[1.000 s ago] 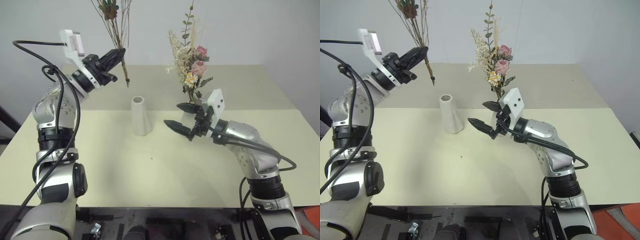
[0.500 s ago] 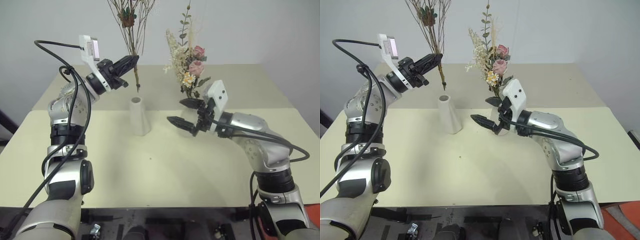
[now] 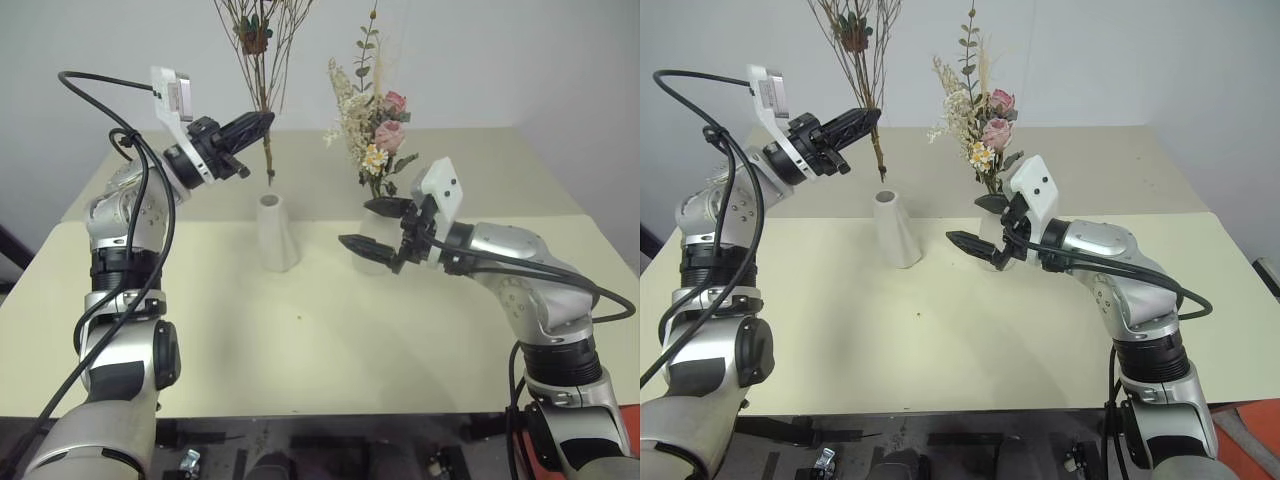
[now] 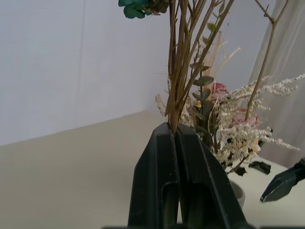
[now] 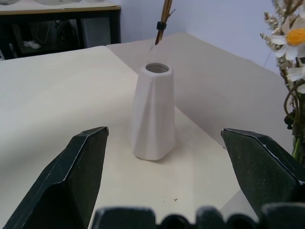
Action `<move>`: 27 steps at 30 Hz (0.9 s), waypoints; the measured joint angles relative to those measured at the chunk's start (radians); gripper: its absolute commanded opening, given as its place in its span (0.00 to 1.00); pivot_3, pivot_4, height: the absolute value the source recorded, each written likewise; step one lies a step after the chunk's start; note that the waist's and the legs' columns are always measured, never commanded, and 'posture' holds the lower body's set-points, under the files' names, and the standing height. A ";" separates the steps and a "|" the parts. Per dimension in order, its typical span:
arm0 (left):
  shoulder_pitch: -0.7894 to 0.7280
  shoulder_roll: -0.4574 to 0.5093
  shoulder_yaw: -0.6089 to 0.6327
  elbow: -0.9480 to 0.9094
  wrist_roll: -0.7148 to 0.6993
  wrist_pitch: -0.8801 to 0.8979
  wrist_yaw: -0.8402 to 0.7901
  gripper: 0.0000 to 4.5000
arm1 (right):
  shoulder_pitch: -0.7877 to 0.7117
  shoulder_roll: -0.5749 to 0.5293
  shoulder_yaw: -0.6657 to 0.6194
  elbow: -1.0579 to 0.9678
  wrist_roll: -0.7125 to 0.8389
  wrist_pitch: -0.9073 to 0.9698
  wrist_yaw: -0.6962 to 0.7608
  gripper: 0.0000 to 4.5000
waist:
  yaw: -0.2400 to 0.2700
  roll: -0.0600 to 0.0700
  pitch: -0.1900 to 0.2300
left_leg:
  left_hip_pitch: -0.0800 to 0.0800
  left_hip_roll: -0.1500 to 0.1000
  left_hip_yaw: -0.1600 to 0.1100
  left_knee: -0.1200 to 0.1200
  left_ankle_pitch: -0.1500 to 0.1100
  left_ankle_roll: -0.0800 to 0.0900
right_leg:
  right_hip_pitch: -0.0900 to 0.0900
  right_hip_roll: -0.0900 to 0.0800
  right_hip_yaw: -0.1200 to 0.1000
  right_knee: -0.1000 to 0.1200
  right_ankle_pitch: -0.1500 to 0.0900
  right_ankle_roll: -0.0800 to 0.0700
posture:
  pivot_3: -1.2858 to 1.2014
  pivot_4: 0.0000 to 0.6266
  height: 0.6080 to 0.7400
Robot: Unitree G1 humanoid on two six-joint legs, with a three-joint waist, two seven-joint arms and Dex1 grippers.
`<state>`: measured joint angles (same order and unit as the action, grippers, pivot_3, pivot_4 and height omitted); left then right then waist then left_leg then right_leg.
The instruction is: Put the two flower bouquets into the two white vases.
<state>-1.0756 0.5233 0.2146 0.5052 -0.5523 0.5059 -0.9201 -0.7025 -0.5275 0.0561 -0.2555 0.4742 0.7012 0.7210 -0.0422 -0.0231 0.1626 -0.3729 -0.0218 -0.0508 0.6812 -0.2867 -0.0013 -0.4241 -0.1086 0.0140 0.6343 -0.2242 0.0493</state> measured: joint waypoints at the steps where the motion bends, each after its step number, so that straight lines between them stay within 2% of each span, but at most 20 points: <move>1: 0.013 0.000 -0.002 -0.001 0.002 -0.002 0.000 0.00 | 0.000 -0.003 0.000 0.000 0.001 0.000 0.001 1.00 | 0.000 0.000 0.000 | 0.000 0.000 0.000 0.000 0.000 0.000 | 0.000 0.000 0.000 0.000 0.000 0.000 | 0.52 0.24 1.00; 23: 0.081 -0.039 -0.012 0.024 0.071 -0.068 0.008 0.00 | 0.000 -0.018 -0.003 -0.001 0.020 0.001 0.012 1.00 | 0.000 0.000 0.000 | 0.000 0.000 0.000 0.001 0.000 0.001 | 0.000 0.000 0.000 0.000 0.000 0.000 | 0.52 0.24 1.00; 27: 0.115 -0.039 -0.007 -0.018 0.065 -0.069 0.013 0.00 | 0.000 -0.018 -0.003 -0.002 0.020 0.001 0.012 1.00 | -0.001 0.000 0.000 | 0.000 0.000 0.000 0.001 0.000 0.001 | 0.000 0.000 0.000 0.001 0.000 0.000 | 0.52 0.24 1.00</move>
<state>-0.9606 0.4841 0.2077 0.4871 -0.4873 0.4367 -0.9076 -0.7023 -0.5457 0.0530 -0.2577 0.4944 0.7019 0.7329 -0.0428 -0.0231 0.1626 -0.3731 -0.0214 -0.0511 0.6824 -0.2868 -0.0007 -0.4242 -0.1086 0.0142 0.6356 -0.2241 0.0493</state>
